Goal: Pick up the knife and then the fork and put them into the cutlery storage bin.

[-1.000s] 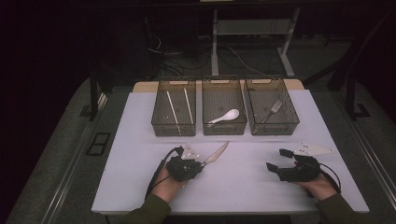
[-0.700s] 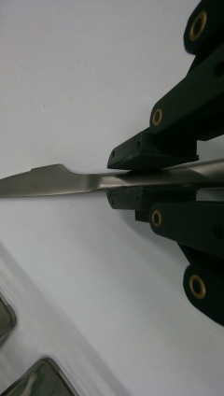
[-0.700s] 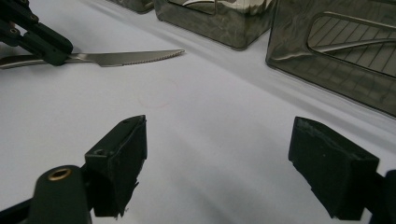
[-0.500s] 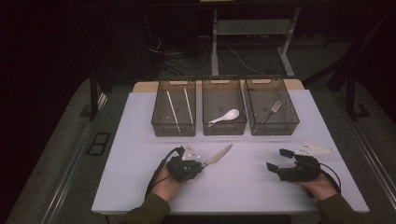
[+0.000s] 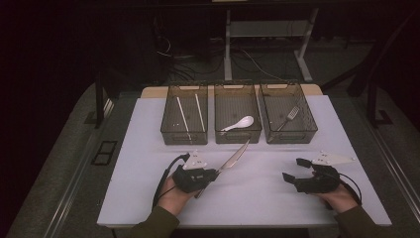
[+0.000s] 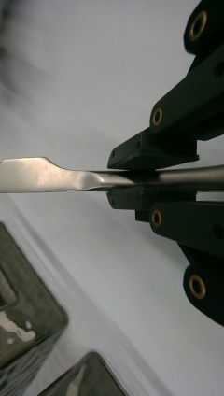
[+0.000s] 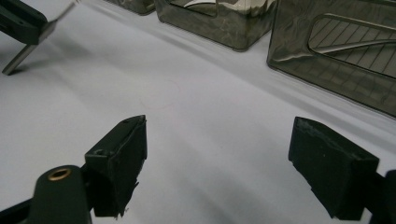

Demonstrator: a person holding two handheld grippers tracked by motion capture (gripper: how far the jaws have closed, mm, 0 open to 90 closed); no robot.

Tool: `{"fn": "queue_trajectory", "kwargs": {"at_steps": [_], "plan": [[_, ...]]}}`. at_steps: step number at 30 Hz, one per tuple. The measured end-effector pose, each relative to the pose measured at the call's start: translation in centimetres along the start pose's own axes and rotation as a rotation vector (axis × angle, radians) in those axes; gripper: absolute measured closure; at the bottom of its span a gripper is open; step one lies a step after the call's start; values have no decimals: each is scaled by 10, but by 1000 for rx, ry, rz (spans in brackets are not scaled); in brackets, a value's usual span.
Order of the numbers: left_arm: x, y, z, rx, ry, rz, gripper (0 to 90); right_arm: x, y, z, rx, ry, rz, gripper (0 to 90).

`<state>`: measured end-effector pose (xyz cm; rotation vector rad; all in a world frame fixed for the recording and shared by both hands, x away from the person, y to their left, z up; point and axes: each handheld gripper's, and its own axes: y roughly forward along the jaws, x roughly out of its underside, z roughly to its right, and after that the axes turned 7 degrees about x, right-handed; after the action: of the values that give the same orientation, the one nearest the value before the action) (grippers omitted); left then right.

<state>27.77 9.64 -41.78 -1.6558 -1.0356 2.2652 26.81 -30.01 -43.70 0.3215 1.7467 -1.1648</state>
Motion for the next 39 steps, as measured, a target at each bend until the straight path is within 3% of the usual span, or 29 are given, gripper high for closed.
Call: {"fn": "queue_trajectory", "kwargs": {"at_steps": [6,17,32,39], "plan": [[-4,-6,3,17,2,53,792,-3,-2,-3,-22,-1,7,196],[-14,-9,10,40,4,137,792,-29,-6,-23,-143,17,39,207],[-26,5,14,14,8,150,792,-72,25,-63,-294,58,116,451],[-27,8,17,0,18,159,792,-88,45,-79,-351,52,97,575]]}}
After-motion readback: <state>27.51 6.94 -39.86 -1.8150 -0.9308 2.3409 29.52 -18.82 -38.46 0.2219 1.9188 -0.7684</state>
